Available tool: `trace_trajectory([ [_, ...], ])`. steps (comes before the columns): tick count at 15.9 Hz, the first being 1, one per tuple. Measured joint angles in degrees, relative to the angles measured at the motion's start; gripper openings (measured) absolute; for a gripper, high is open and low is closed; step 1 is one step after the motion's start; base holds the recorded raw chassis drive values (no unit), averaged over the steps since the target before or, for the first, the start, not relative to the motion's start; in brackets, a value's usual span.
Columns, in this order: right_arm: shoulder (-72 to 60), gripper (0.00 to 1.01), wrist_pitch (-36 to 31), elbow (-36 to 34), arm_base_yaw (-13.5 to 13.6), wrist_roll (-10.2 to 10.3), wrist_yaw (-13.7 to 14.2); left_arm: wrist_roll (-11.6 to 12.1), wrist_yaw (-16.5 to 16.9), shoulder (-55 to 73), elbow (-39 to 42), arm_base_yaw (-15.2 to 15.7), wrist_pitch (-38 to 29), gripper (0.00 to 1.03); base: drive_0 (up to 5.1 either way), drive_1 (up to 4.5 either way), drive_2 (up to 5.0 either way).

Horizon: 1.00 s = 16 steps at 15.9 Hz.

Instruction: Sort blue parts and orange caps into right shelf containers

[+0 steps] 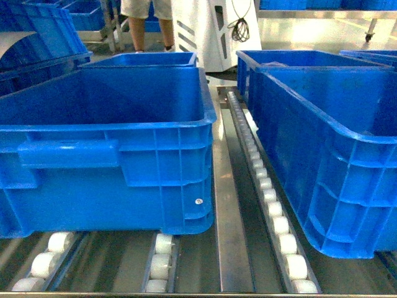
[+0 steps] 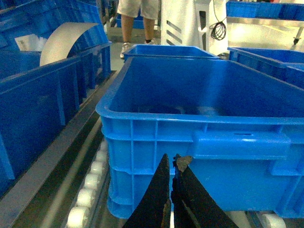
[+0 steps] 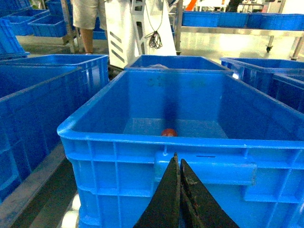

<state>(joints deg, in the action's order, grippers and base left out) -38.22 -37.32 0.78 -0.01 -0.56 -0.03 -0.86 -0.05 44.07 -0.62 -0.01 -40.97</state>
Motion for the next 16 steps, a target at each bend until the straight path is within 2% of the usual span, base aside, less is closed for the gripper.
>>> trace_trajectory([
  [3,2.51,0.01,2.21,0.0,0.0,0.04,0.02,0.0,-0.02,-2.84,0.04,0.0,1.7,0.02,0.0,0.0,0.0],
  [6,10.03,0.01,9.46,-0.02,0.0,0.09,0.02,0.0,-0.02,-11.58,0.07,0.0,9.35,0.02,0.0,0.0,0.0],
  [7,15.47,0.01,14.75,-0.04,0.0,0.11,0.0,0.0,0.0,-17.97,0.07,0.0,14.91,0.02,0.0,0.0,0.0],
  [8,17.44,0.01,16.44,-0.04,0.0,0.11,0.02,0.0,0.0,-20.35,0.07,0.0,17.4,0.02,0.0,0.0,0.0],
  [16,29.42,0.01,29.07,-0.02,0.0,0.11,0.02,0.02,0.0,-33.18,0.07,0.0,30.01,0.02,0.0,0.0,0.0],
])
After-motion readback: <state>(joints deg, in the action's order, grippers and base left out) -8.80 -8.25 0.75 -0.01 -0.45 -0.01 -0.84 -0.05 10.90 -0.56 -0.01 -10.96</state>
